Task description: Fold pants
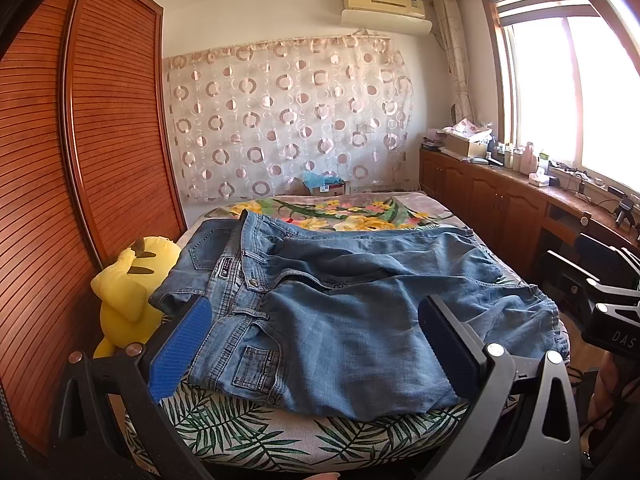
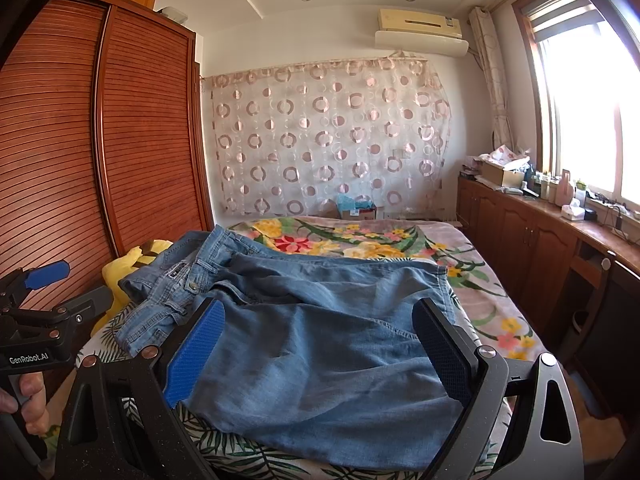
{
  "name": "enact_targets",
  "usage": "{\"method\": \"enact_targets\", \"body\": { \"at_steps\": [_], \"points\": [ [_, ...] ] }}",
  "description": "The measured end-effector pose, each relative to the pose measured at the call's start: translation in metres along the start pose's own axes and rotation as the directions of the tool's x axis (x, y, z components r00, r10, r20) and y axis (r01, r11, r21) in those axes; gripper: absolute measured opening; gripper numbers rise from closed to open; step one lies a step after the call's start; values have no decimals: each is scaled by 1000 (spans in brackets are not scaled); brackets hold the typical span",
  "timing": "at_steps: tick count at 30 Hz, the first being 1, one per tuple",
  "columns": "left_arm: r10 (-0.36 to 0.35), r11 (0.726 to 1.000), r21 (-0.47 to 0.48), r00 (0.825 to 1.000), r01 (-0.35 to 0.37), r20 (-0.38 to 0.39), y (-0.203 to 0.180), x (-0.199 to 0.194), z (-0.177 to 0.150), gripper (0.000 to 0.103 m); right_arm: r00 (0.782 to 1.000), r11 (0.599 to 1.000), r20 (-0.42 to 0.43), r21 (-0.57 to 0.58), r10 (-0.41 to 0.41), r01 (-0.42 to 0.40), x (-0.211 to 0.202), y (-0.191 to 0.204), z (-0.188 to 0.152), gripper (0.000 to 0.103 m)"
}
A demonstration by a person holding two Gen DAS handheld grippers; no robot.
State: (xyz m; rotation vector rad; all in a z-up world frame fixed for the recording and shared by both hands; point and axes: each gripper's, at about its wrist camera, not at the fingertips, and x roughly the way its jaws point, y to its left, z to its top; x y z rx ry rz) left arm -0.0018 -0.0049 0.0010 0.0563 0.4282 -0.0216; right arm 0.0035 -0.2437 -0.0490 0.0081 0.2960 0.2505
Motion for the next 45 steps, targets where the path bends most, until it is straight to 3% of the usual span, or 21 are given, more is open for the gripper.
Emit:
{"method": "enact_targets", "body": {
  "at_steps": [35, 45],
  "points": [
    [-7, 1000, 4, 1000, 7, -11, -17, -4, 12, 103, 1000, 1000, -13, 2, -1, 1, 2, 0, -3, 96],
    [-21, 1000, -13, 998, 20, -67, -4, 19, -14, 103, 999, 1000, -47, 9, 8, -8, 11, -7, -8, 95]
  ]
}}
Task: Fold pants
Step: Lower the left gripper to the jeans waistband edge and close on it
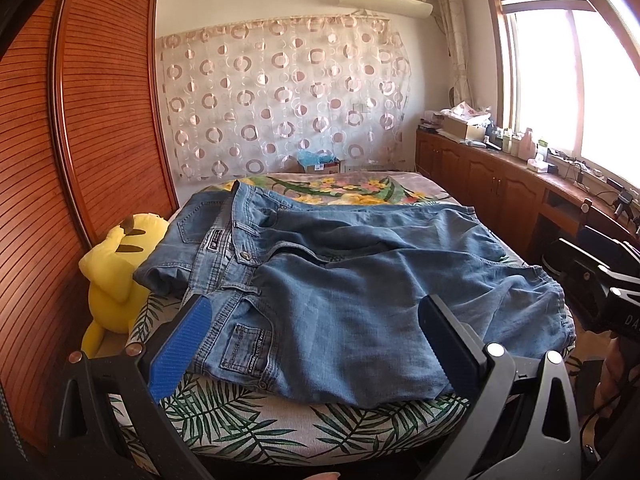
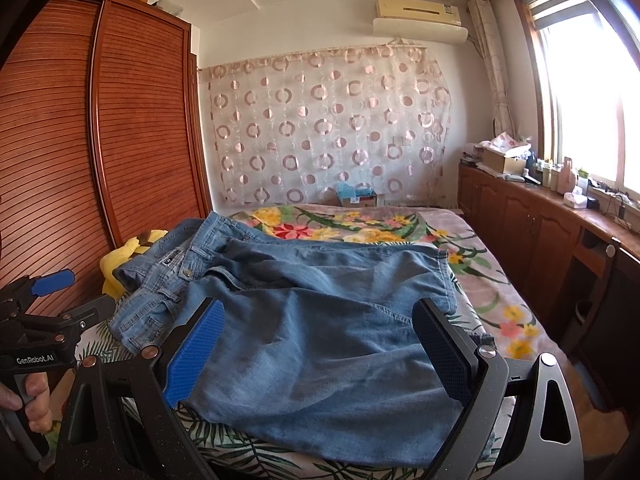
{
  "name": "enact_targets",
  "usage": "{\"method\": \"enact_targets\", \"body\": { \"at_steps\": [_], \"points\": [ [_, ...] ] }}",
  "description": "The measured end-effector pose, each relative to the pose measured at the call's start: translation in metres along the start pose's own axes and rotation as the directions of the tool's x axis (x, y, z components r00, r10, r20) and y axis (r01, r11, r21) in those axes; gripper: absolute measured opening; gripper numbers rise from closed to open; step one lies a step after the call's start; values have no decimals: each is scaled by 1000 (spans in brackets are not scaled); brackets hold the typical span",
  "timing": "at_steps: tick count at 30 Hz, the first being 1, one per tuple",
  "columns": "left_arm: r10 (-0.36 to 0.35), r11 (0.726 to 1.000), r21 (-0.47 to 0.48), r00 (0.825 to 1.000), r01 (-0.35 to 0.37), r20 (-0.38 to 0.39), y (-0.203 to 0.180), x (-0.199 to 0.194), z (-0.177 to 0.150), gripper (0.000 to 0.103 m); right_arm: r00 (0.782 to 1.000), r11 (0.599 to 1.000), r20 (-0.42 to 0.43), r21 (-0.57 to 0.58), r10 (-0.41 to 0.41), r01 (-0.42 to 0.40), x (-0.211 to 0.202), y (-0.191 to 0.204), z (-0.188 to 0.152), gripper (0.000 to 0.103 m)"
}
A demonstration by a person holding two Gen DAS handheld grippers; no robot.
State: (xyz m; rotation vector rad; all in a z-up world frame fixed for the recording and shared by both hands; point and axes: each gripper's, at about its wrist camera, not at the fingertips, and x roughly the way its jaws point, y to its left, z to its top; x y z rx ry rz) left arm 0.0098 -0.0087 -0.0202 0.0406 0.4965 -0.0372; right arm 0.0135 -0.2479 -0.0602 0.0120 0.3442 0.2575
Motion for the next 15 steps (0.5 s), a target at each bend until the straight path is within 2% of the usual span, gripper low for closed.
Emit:
{"method": "enact_targets", "body": {
  "at_steps": [15],
  "points": [
    [-14, 1000, -28, 995, 12, -94, 21, 38, -21, 103, 997, 999, -68, -25, -26, 24, 12, -17, -7, 95]
  ]
}}
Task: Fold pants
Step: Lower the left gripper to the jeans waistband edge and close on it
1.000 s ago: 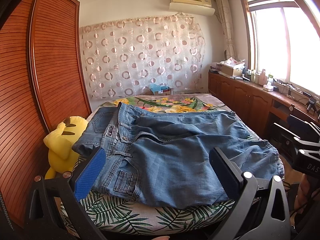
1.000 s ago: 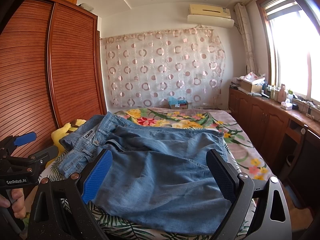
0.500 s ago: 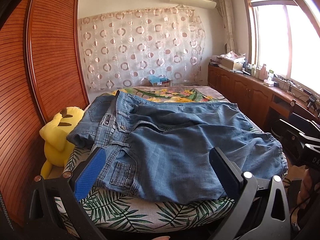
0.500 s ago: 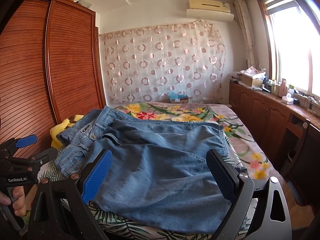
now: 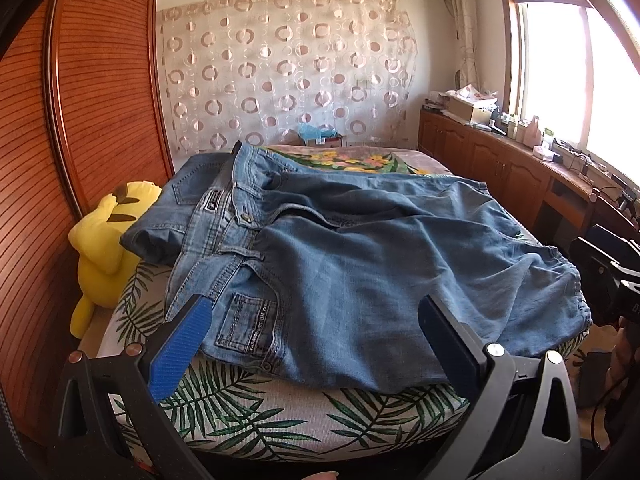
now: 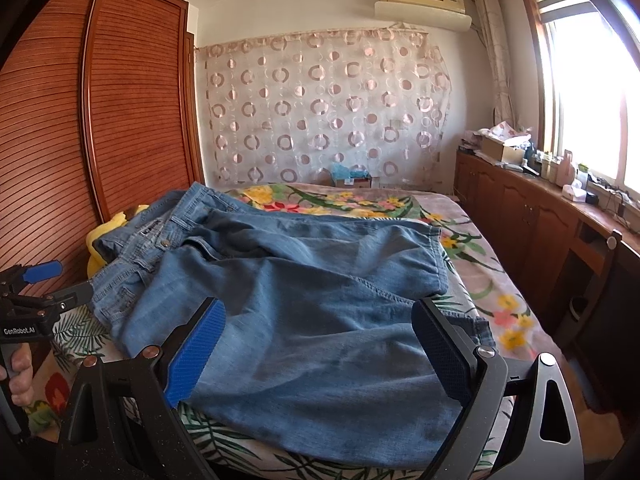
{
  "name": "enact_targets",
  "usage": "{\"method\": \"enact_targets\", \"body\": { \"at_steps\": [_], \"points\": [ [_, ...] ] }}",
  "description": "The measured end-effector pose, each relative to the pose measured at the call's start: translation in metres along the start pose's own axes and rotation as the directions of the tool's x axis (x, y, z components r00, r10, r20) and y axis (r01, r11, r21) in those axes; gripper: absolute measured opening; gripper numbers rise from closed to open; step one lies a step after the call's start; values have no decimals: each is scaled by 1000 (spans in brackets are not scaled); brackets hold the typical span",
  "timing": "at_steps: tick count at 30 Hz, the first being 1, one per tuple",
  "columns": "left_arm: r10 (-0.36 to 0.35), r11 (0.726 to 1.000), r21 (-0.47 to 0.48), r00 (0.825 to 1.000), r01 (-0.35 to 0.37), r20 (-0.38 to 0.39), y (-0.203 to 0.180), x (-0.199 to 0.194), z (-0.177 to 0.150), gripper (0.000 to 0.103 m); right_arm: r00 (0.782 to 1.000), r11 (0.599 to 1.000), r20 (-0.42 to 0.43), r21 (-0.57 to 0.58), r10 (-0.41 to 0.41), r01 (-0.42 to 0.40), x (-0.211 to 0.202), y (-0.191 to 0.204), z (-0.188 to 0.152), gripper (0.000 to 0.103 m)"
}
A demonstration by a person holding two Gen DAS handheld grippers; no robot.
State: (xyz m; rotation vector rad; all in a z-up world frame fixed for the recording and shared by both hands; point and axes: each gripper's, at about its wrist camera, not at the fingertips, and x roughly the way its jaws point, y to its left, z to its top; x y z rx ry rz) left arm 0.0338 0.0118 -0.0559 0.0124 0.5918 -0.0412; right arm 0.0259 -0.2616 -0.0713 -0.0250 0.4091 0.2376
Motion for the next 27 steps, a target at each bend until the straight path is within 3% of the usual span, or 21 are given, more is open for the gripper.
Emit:
{"method": "enact_targets", "body": {
  "at_steps": [7, 21, 25, 27],
  "points": [
    [0, 1000, -18, 999, -1, -35, 16, 13, -7, 103, 999, 1000, -44, -11, 5, -6, 5, -3, -4, 90],
    [78, 995, -58, 989, -86, -124, 81, 50, -22, 103, 994, 1000, -104, 10, -11, 12, 8, -17, -10, 90],
    [75, 994, -73, 988, -86, -138, 102, 58, -18, 100, 994, 1000, -108, 3, -21, 21, 5, -16, -10, 90],
    [67, 994, -75, 987, -78, -143, 107, 61, -14, 93, 994, 1000, -104, 7, -23, 23, 8, -15, -9, 90]
  ]
}}
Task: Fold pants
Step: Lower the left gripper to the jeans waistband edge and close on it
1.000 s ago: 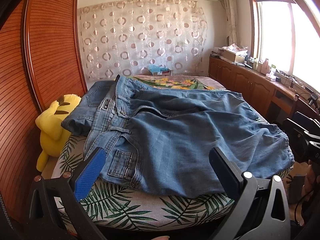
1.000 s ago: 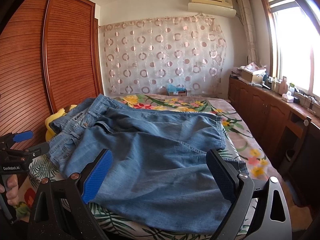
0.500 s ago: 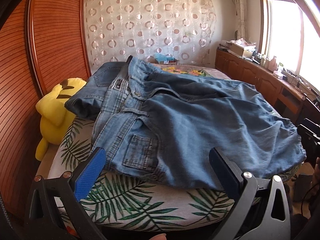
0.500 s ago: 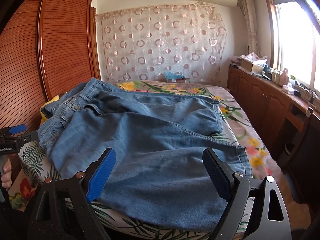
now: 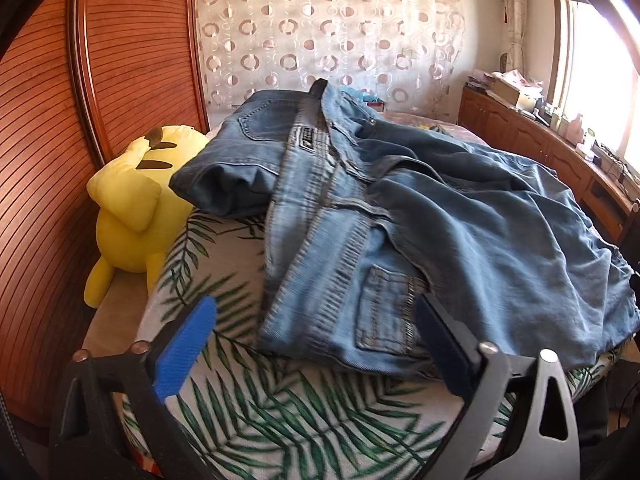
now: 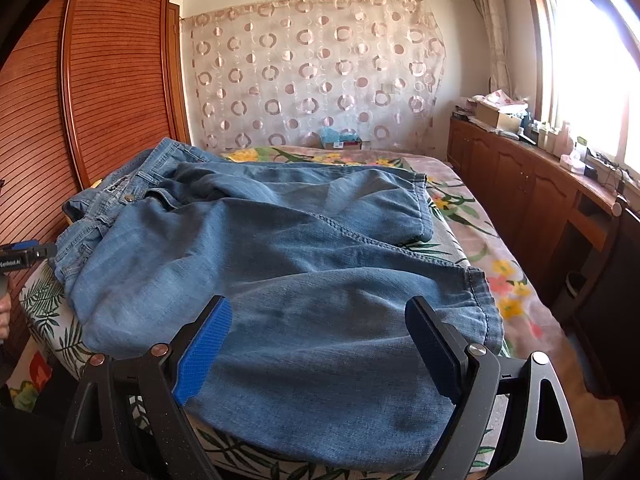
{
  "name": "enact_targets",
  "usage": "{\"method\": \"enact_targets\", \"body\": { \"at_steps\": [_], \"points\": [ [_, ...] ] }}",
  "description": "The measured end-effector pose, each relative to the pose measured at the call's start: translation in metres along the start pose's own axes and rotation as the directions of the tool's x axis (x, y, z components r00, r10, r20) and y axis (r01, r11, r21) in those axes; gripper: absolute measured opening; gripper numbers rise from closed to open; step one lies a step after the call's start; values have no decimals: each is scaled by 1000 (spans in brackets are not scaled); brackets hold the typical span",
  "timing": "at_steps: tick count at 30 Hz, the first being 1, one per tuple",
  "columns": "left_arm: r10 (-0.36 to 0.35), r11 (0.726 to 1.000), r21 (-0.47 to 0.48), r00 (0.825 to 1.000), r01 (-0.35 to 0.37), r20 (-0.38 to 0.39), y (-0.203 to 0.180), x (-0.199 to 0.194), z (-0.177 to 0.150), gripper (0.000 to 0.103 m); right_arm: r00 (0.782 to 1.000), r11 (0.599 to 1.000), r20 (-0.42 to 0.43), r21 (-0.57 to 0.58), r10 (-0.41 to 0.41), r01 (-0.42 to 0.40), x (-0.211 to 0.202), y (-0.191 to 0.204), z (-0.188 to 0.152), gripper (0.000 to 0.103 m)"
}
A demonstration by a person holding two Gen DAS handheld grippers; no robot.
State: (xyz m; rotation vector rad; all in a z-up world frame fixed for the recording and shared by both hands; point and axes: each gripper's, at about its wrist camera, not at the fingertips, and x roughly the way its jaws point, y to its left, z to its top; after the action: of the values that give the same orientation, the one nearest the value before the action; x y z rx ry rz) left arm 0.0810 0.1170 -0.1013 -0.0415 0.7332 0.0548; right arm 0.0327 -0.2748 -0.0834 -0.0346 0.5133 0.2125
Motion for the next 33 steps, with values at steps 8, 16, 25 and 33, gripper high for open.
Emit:
{"method": "enact_targets", "body": {
  "at_steps": [8, 16, 25, 33],
  "points": [
    [-43, 999, -6, 998, 43, -40, 11, 21, 4, 59, 1000, 1000, -8, 15, 9, -9, 4, -2, -2, 90],
    [-56, 998, -4, 998, 56, -35, 14, 16, -2, 36, 999, 999, -25, 38, -26, 27, -7, -15, -6, 90],
    [-71, 997, 13, 996, 71, -46, 13, 9, -14, 31, 996, 995, -53, 67, -76, 80, -19, -35, -8, 90],
    [-58, 998, 28, 996, 60, -72, 13, 19, -12, 31, 993, 991, -79, 86, -91, 98, -27, -39, -7, 90]
  ]
}}
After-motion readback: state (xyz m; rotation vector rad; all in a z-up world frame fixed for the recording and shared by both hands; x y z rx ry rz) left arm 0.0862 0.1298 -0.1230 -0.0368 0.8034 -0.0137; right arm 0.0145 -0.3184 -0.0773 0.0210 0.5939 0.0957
